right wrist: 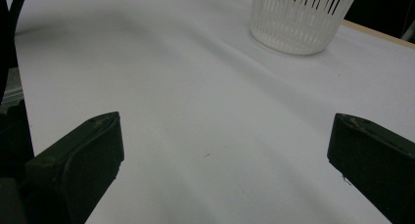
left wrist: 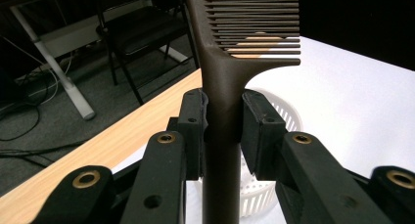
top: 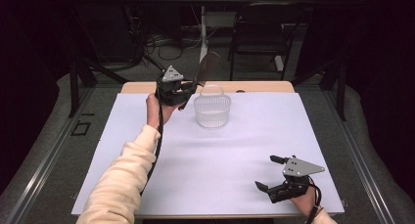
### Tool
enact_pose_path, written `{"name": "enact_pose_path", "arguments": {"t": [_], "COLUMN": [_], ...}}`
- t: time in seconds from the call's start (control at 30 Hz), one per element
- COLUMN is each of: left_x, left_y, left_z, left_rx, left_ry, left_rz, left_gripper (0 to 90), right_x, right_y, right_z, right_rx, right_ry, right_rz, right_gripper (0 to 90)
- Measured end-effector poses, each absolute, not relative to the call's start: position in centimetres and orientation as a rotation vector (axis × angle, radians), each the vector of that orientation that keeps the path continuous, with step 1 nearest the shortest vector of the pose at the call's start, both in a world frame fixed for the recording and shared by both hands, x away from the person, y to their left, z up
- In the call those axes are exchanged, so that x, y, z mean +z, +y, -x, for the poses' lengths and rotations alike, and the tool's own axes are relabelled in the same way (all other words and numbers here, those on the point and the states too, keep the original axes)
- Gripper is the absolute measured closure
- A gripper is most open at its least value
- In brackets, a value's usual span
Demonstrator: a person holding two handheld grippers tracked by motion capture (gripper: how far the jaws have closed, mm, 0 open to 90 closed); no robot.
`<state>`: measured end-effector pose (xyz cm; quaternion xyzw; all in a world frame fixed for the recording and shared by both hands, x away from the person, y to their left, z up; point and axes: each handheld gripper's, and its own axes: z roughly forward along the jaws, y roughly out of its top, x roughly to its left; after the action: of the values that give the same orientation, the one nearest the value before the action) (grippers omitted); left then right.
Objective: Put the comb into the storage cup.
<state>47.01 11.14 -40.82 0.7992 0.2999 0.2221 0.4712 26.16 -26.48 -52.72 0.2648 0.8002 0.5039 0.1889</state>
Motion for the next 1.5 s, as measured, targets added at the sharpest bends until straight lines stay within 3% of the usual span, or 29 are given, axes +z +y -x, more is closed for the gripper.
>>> {"name": "enact_pose_path", "arguments": {"t": [1.5], "left_x": [-41.6], "left_y": [9.9], "left_z": [-48.2], "left_rx": [0.573], "left_ry": [0.734], "left_rz": [-1.92], "left_gripper": [72.3], "right_x": [-52.8], "right_y": [-26.5], "right_z": [-26.2], "right_rx": [1.424], "right_ry": [2.252], "right_rz": [-0.746], "right_gripper": [0.0]}}
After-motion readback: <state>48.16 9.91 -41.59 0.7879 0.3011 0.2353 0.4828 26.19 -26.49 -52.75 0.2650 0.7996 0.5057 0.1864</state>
